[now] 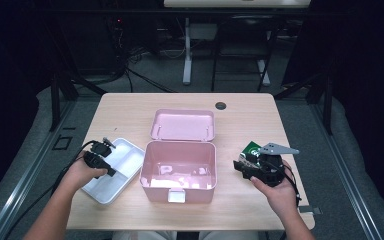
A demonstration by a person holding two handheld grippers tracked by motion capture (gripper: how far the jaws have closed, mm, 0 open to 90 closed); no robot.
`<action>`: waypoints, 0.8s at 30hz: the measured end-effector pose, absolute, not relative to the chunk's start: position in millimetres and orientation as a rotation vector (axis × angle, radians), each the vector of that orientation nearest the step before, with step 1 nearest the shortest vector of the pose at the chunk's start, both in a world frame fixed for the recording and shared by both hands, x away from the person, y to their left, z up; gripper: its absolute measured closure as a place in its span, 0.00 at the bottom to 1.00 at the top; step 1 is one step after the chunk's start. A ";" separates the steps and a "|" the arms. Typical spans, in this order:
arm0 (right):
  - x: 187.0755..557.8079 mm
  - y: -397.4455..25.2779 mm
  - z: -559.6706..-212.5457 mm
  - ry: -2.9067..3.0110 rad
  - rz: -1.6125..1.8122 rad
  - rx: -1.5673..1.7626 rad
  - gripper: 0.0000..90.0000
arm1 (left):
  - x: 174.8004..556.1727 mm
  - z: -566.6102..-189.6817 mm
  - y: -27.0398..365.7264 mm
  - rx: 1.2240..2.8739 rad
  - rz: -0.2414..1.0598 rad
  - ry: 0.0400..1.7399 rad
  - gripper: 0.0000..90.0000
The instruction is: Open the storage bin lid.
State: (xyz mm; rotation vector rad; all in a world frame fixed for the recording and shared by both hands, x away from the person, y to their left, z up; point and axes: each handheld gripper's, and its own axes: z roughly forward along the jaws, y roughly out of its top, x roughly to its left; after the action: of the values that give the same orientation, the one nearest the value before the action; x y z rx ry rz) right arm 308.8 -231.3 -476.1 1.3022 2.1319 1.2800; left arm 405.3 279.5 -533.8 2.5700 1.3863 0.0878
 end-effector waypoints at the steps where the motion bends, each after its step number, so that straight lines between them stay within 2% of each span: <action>1: 309.8 -231.8 -475.5 2.132 1.275 1.299 0.48 | 405.3 -533.8 279.5 2.570 0.088 1.386 0.75; 5: 315.9 -233.2 -471.3 2.145 1.238 1.285 0.47 | 396.9 -530.5 279.5 2.560 0.160 1.393 0.69; 13: 329.9 -233.3 -461.1 2.211 1.128 1.258 0.39 | 386.2 -523.6 283.6 2.519 0.173 1.379 0.55; 24: 357.1 -223.6 -449.4 2.405 0.886 1.165 0.28 | 373.2 -515.2 295.5 2.475 0.192 1.378 0.51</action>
State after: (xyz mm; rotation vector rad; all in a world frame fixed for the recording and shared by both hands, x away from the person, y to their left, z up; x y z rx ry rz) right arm 357.1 -223.6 -449.4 1.1649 2.4054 0.8857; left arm 373.2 295.5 -515.2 2.4753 1.3775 0.1919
